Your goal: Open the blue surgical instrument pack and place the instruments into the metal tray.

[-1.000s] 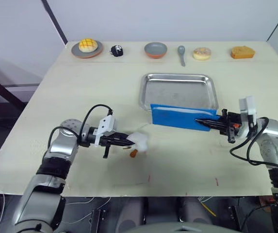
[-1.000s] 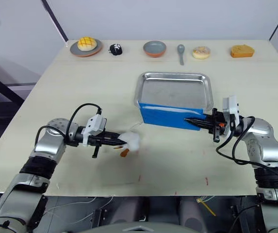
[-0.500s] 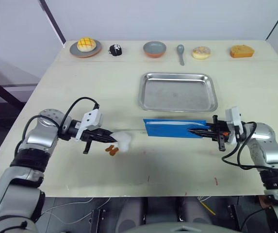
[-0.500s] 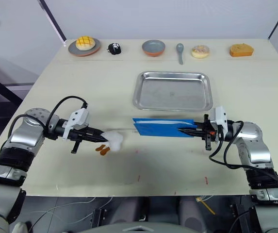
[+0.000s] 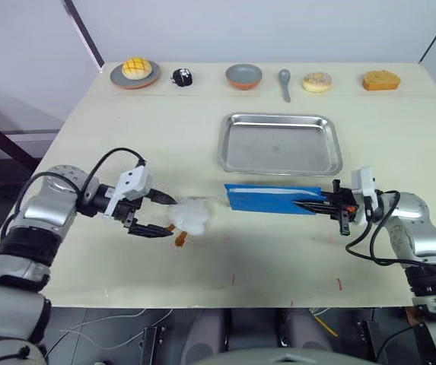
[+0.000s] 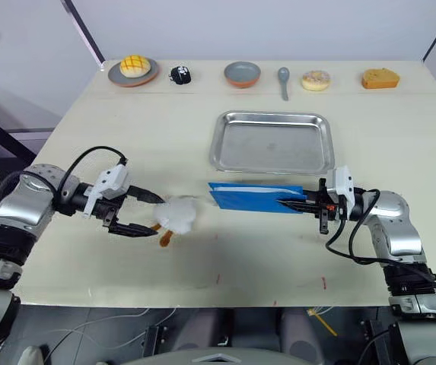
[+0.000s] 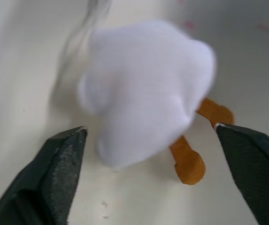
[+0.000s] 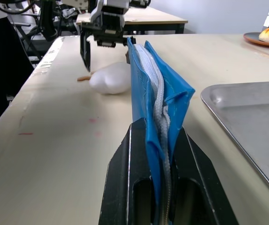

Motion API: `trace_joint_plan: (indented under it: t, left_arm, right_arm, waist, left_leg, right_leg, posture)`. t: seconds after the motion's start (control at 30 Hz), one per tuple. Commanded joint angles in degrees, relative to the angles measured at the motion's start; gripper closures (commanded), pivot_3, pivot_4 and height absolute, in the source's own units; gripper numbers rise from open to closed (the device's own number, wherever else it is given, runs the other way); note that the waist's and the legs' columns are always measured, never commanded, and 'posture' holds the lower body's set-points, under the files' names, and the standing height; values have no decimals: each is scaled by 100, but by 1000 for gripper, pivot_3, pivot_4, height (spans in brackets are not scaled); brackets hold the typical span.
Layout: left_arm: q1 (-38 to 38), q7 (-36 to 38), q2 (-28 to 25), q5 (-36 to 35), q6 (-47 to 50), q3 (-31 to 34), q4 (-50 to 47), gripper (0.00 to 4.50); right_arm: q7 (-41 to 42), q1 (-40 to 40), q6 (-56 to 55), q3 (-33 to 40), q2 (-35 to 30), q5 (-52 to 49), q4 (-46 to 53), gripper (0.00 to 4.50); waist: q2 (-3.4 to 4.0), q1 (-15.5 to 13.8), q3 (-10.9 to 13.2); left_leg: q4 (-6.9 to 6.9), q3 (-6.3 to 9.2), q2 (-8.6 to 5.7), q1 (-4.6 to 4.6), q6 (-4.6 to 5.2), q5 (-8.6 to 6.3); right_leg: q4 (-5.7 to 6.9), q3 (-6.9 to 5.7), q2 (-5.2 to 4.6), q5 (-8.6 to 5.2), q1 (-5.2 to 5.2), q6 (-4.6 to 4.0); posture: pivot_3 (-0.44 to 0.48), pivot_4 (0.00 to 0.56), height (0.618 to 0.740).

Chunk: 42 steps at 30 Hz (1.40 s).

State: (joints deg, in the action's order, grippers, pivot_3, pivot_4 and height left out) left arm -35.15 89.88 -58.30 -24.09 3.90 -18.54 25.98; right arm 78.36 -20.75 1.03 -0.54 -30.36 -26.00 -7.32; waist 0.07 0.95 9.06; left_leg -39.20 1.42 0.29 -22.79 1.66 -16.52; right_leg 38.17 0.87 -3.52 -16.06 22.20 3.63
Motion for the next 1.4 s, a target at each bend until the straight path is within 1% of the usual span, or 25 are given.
trace_joint_plan:
  t: [0.03, 0.1, 0.2, 0.33, 0.47, 0.6, 0.7, 0.9, 0.93, 0.97, 1.0, 1.07, 1.1, 1.17, 1.2, 1.23, 1.27, 1.3, 1.4]
  left_arm:
    - [-356, 262, -70, -438, 226, 176, -58, 55]
    - [-469, 262, -47, -598, 379, 168, -60, 55]
    - [-657, 166, 540, -647, 312, 575, 63, 55]
    - [-660, -100, 1153, -338, -111, 825, 191, 55]
    - [-584, -325, 1678, -104, -326, 916, 204, 55]
    - [-504, -372, 1987, 167, -587, 943, 266, 55]
    - [-494, -376, 2199, 163, -460, 1014, 273, 55]
    - [-589, -332, 2508, 438, -724, 1029, 679, 55]
    - [-600, -297, 2545, 477, -771, 1019, 725, 277]
    - [-593, -255, 2581, 490, -773, 1015, 736, 647]
    - [-567, -222, 2624, 501, -782, 1006, 717, 808]
    - [-484, -154, 2710, 473, -728, 988, 604, 1803]
    - [-448, -119, 2742, 452, -685, 985, 546, 2185]
    - [-388, -129, 2844, 460, -664, 967, 476, 3096]
    - [-372, -136, 2874, 477, -669, 966, 464, 3618]
    - [-346, -140, 2908, 481, -670, 966, 442, 3742]
    - [-329, -133, 2937, 476, -659, 974, 430, 4328]
    - [-300, -96, 2959, 448, -607, 973, 388, 4465]
    - [-239, -38, 2980, 411, -505, 971, 300, 4465]
  right_arm:
    - [78, -46, -110, -15, 8, -65, 157, 4500]
    - [117, -40, -139, -56, 0, -42, 118, 4500]
    - [165, -39, -170, -117, 22, -4, 77, 4500]
    - [165, -22, -141, -136, 48, -9, 106, 4500]
    - [153, 5, -126, -156, 52, -10, 136, 4500]
    - [134, 20, -116, -164, 57, -8, 162, 4500]
    - [107, 24, -100, -170, 65, -11, 194, 4500]
    - [93, 54, -84, -196, 83, -10, 234, 4500]
    - [91, 52, -83, -199, 87, -9, 234, 4500]
    - [87, 50, -82, -202, 91, -9, 236, 4500]
    - [81, 51, -81, -207, 95, -9, 242, 4500]
    - [67, 60, -81, -223, 101, -9, 263, 4500]
    - [61, 65, -81, -230, 104, -9, 272, 4500]
    - [53, 66, -83, -248, 111, -7, 273, 4500]
    - [50, 67, -85, -254, 112, -7, 272, 4500]
    - [46, 72, -84, -261, 112, -7, 276, 4500]
    - [44, 68, -86, -266, 112, -5, 269, 4500]
    - [43, 66, -85, -269, 110, -4, 265, 4500]
    - [45, 75, -88, -266, 101, 5, 264, 4500]
  waist:
    - [-3, -14, 2]
    - [-3, -7, 3]
    - [-4, -13, 4]
    - [-7, -10, 6]
    - [-10, 7, 8]
    - [-11, 0, 8]
    - [-12, -4, 9]
    - [-12, -4, 9]
    - [-12, -4, 9]
    - [-12, -3, 9]
    - [-12, -3, 9]
    - [-12, -3, 9]
    - [-12, -3, 9]
    - [-12, -3, 9]
    - [-12, -4, 9]
    - [-12, -4, 9]
    - [-12, -2, 9]
    - [-12, 1, 9]
    - [-12, -2, 9]
  left_leg:
    - [-2, 1, -1, 0, 0, 0]
    - [-2, -2, -5, -1, -1, 0]
    - [-2, -2, -6, -1, -2, 1]
    - [-6, -2, -8, -3, -24, 14]
    - [-5, -3, -8, -4, -26, 15]
    - [-5, -4, -9, -4, -26, 15]
    - [-6, -3, -9, -5, -26, 15]
    - [-6, -2, -11, -5, -26, 15]
    - [-6, -3, -11, -5, -26, 15]
    - [-6, -2, -11, -5, -26, 15]
    - [-6, -3, -11, -5, -26, 15]
    - [-6, -3, -10, -5, -27, 15]
    - [-7, -2, -10, -5, -27, 15]
    - [-7, -3, -10, -5, -27, 15]
    - [-7, -2, -10, -5, -27, 15]
    - [-7, -2, -10, -5, -27, 15]
    - [-7, -2, -10, -5, -27, 15]
    - [-7, -3, -10, -5, -27, 15]
    - [-7, -2, -10, -5, -27, 15]
  right_leg:
    - [0, -1, 0, 0, 0, 0]
    - [-2, 1, -1, 0, 0, 0]
    - [-2, 0, 0, 0, 1, 0]
    - [-2, -1, 0, 0, 0, 0]
    - [0, 1, 1, 0, 3, 0]
    - [1, 2, 1, 0, 3, 0]
    - [1, 2, -1, 0, 2, 0]
    - [1, 1, 0, 0, 2, 0]
    - [1, 1, 0, 0, 2, 0]
    - [1, 1, 0, 0, 2, 0]
    - [1, 1, 0, 0, 2, 0]
    - [2, 1, 0, 0, 2, 0]
    - [2, 1, 0, 0, 2, 0]
    - [2, 2, -1, 0, 2, 0]
    - [2, 1, -1, 0, 2, 0]
    - [2, 1, -1, 0, 2, 0]
    - [2, 1, -1, 0, 2, 0]
    - [2, 2, -1, 0, 2, 0]
    - [2, 1, 0, 0, 2, 0]
  posture:
    - [0, 150, 740]
    - [0, 150, 740]
    - [0, 150, 740]
    - [0, 150, 740]
    - [0, 150, 740]
    - [0, 150, 740]
    - [0, 150, 740]
    - [0, 150, 740]
    - [0, 150, 740]
    - [0, 150, 740]
    - [0, 150, 740]
    - [0, 150, 740]
    - [0, 150, 740]
    - [0, 150, 740]
    - [0, 150, 740]
    - [0, 150, 740]
    - [0, 150, 740]
    - [0, 150, 740]
    - [0, 150, 740]
